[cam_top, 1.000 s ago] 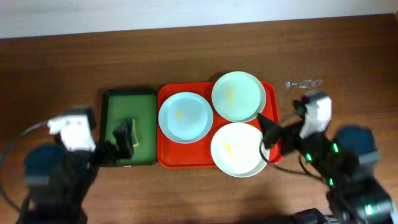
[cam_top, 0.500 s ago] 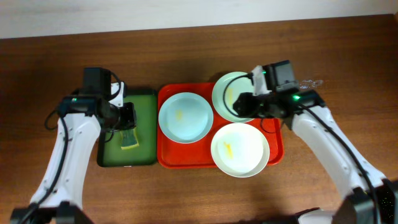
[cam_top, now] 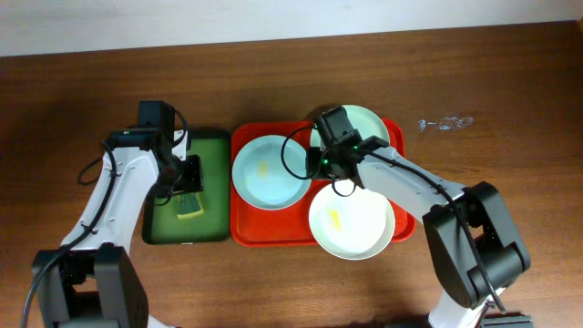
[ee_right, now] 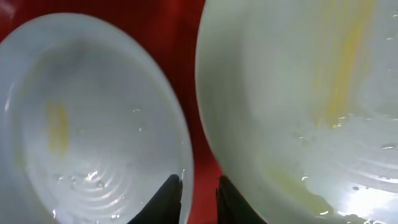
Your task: Clean dirty plates on tray and stack at the side
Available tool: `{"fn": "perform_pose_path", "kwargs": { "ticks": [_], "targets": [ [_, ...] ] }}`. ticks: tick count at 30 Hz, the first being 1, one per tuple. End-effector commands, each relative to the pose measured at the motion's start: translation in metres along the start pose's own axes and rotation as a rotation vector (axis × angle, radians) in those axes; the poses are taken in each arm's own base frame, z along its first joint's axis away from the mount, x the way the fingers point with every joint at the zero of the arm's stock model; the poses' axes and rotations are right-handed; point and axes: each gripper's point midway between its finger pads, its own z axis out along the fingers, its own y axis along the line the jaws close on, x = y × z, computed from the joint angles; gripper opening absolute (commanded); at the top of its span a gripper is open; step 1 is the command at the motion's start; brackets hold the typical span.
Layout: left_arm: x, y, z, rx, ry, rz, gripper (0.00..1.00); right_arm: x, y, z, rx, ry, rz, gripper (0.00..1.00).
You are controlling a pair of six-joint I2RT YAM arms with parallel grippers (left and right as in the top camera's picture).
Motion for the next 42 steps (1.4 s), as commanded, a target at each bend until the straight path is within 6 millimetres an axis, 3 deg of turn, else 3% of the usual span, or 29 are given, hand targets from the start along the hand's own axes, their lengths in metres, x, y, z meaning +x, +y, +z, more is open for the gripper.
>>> {"fn": "perform_pose_path", "kwargs": {
  "ticks": [1, 4, 5, 6, 11, 13, 15, 16, 18, 21, 25, 30, 33, 34, 35, 36, 38, 40, 41, 42],
  "targets": [
    [-0.004, 0.003, 0.0, -0.023, -0.01, 0.004, 0.52, -0.002, 0.004, 0.003, 0.032, -0.022, -0.003, 0.21],
    [-0.004, 0.005, 0.0, -0.036, -0.011, 0.004, 0.57, 0.008, 0.007, 0.014, 0.04, 0.004, -0.018, 0.21],
    [-0.004, 0.005, 0.0, -0.036, -0.011, 0.004, 0.58, 0.011, 0.006, 0.017, 0.045, 0.013, -0.02, 0.17],
    [-0.004, 0.005, 0.0, -0.036, -0.011, 0.004, 0.58, 0.01, 0.006, 0.017, 0.043, 0.01, -0.02, 0.05],
    [-0.004, 0.006, 0.0, -0.041, -0.012, -0.004, 0.62, 0.009, 0.007, 0.016, 0.042, 0.009, -0.017, 0.04],
    [-0.001, 0.023, -0.002, -0.141, -0.006, -0.087, 0.64, 0.007, 0.008, 0.008, 0.043, 0.006, 0.002, 0.04],
    [0.006, 0.02, 0.002, -0.139, 0.026, -0.085, 0.43, 0.008, 0.004, 0.005, 0.069, 0.012, 0.004, 0.04],
    [0.01, 0.019, 0.007, -0.143, 0.045, -0.087, 0.41, 0.009, 0.002, 0.005, 0.079, 0.018, 0.004, 0.04],
    [0.014, 0.021, 0.028, -0.153, 0.078, -0.099, 0.45, 0.01, 0.0, 0.004, 0.089, 0.02, 0.003, 0.04],
    [0.013, 0.023, 0.043, -0.164, 0.099, -0.099, 0.48, 0.01, 0.0, 0.004, 0.089, 0.021, 0.003, 0.04],
    [0.009, 0.026, 0.045, -0.181, 0.083, -0.098, 0.39, 0.011, -0.001, 0.004, 0.092, 0.025, -0.001, 0.04],
    [0.007, 0.027, 0.052, -0.177, 0.06, -0.1, 0.46, 0.014, -0.003, 0.004, 0.101, 0.034, -0.001, 0.04],
    [0.011, 0.034, 0.059, -0.211, 0.056, -0.098, 0.43, 0.014, -0.003, 0.004, 0.102, 0.036, 0.0, 0.05],
    [0.012, 0.034, 0.061, -0.209, 0.053, -0.099, 0.41, 0.014, -0.003, 0.004, 0.102, 0.036, 0.0, 0.05],
    [0.012, 0.034, 0.062, -0.209, 0.053, -0.099, 0.24, 0.014, -0.003, 0.004, 0.102, 0.036, 0.0, 0.05],
    [0.011, 0.033, 0.063, -0.201, 0.051, -0.099, 0.17, 0.014, -0.003, 0.004, 0.102, 0.036, 0.0, 0.08],
    [0.013, 0.033, 0.067, -0.203, 0.064, -0.099, 0.27, 0.015, -0.004, 0.004, 0.104, 0.038, 0.0, 0.09],
    [0.018, 0.035, 0.076, -0.208, 0.096, -0.098, 0.27, 0.015, -0.004, 0.004, 0.104, 0.039, 0.0, 0.09],
    [0.019, 0.033, 0.077, -0.201, 0.101, -0.098, 0.1, 0.015, -0.004, 0.004, 0.104, 0.038, 0.0, 0.09],
    [0.019, 0.028, 0.078, -0.169, 0.103, -0.1, 0.0, 0.015, -0.004, 0.004, 0.104, 0.038, 0.0, 0.14]
  ]
}}
